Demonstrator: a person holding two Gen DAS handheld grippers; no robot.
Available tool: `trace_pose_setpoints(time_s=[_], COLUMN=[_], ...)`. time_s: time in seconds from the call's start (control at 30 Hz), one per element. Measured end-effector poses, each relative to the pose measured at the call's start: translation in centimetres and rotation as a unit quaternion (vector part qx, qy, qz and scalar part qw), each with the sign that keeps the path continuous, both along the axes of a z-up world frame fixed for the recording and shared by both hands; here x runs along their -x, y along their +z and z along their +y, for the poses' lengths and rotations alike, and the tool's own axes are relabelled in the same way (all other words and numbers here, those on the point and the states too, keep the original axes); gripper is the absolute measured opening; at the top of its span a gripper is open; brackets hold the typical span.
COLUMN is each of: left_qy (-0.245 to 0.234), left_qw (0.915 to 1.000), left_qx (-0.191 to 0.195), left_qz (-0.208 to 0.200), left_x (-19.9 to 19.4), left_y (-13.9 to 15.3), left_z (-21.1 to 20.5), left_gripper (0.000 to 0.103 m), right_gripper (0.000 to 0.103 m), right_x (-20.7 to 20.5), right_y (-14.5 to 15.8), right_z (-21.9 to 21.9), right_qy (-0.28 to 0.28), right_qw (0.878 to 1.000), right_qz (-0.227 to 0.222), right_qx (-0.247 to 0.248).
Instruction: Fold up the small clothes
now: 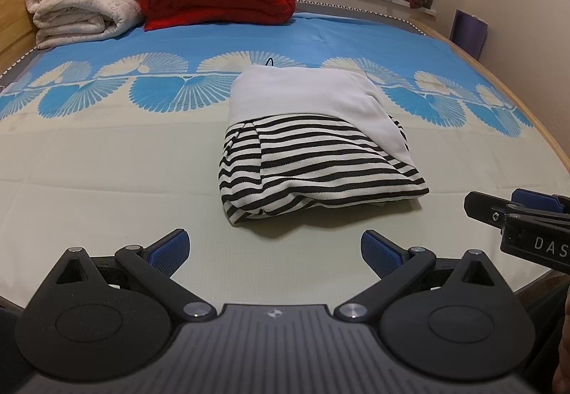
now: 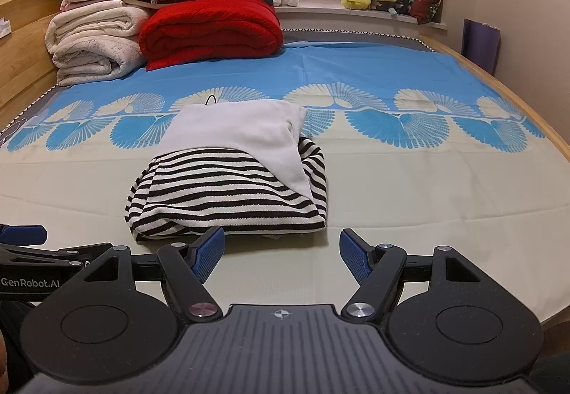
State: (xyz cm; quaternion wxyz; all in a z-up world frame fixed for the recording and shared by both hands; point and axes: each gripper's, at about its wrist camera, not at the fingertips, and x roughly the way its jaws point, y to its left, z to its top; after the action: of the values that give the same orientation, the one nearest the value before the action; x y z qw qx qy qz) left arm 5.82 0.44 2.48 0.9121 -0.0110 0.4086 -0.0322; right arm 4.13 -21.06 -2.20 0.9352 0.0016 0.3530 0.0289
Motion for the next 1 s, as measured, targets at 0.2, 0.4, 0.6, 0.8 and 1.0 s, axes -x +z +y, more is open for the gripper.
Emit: trace_pose_setpoints(time_s=[0.2,0.4,0.6,0.8,1.0], left_qy=[-0.003,-0.004,-0.009,-0.012,-0.014], left_qw=[1.0000,1.0000,1.0000,0.9999,0.9999], left_qx=[-0.001,-0.001,-0.003,-0.004,-0.004], left_qz=[0.000,-0.001,-0.002,-0.002,-0.002], left_x=[-0.03,-0.01,-0.09,-0.06,-0.14], left_y=[-0.04,-0.06,-0.06,-0.09,-0.18], left_z=[0.08,0.09,0.16,0.17,0.20], left_gripper=[0.102,0.102,0.102,0.102,0.102], right_gripper=[0.073,0.073,0.073,0.073,0.073], right_x=[-0.01,0.02,0.06,-0.09,-0.05], right_y=[0.00,-0.19,-0.48,-0.47,-0.55], right_z=[0.01,0.01,-0.07,-0.17,-0.16], right_qy=[0.000,0.001,0.002,0.003,0.003], right_qw=[1.000,1.000,1.000,1.000,1.000], right_qz=[0.000,0.002,0.005,0.007,0.009], right_qx=[0.000,0.001,0.002,0.002,0.003])
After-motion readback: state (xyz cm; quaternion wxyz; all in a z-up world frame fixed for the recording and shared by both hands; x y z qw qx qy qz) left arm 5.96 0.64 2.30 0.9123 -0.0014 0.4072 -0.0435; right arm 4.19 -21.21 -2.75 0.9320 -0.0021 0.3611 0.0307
